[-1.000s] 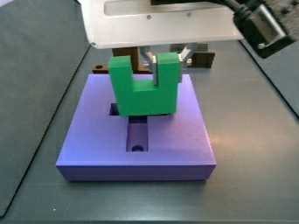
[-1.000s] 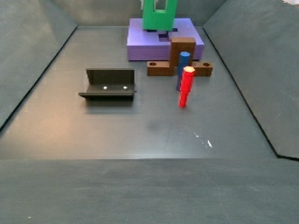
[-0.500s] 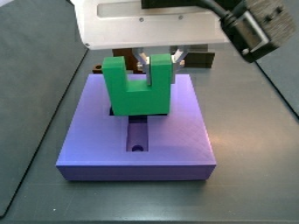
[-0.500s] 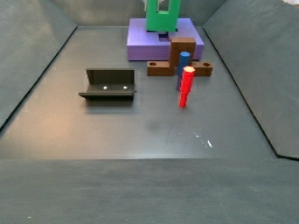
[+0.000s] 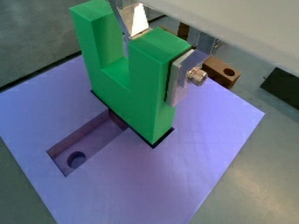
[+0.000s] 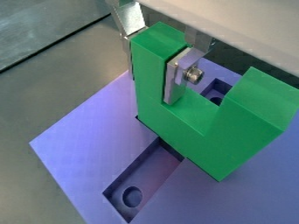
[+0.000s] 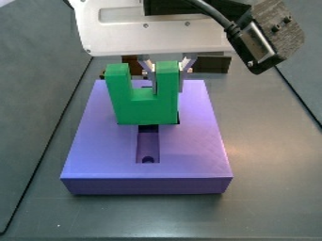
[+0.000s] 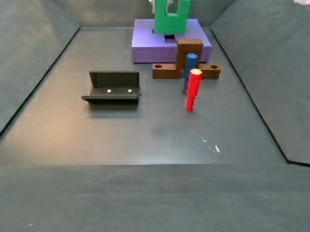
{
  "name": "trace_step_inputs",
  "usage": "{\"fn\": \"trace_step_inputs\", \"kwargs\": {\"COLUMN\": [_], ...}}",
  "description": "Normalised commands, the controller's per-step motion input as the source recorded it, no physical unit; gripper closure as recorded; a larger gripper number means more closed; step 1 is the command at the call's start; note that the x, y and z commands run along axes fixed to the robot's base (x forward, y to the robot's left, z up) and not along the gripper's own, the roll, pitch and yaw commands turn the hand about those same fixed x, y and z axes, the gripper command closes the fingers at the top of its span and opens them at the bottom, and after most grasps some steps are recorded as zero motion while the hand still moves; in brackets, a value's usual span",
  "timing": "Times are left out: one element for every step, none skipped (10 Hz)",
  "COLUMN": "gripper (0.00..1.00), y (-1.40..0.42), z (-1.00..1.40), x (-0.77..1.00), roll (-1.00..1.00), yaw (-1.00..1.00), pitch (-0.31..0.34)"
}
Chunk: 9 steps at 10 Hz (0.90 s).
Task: Pick up the green object. Move up. Place the green object on the fixture. Regrasp the green object. Move to above the board. Insert the green object.
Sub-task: Insert the green object.
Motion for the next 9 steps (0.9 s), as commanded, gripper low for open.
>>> {"fn": "trace_step_inputs", "kwargs": {"gripper": [1.0,1.0,1.0,1.0,1.0,1.0,1.0,1.0,1.0], "y": [-0.14,0.0,0.02,0.09,0.27,0.25,0.06,0.0,0.0], "z": [-0.28,-0.41,-0.74,-1.0,-1.0,-1.0,-0.59,0.0,0.0], "x": [0.07,0.04,0.03,0.0,0.1,0.05,0.0,-0.03,-0.04], "roll": [0.06,0.1,0.13,0.04,0.0,0.0,0.0,0.0,0.0], "yaw": [0.0,0.0,-0.05,-0.07,0.03,0.0,-0.01,0.0,0.0], "pitch": [0.03,0.036,0.009,0.013,0.0,0.0,0.016,0.0,-0.026]}}
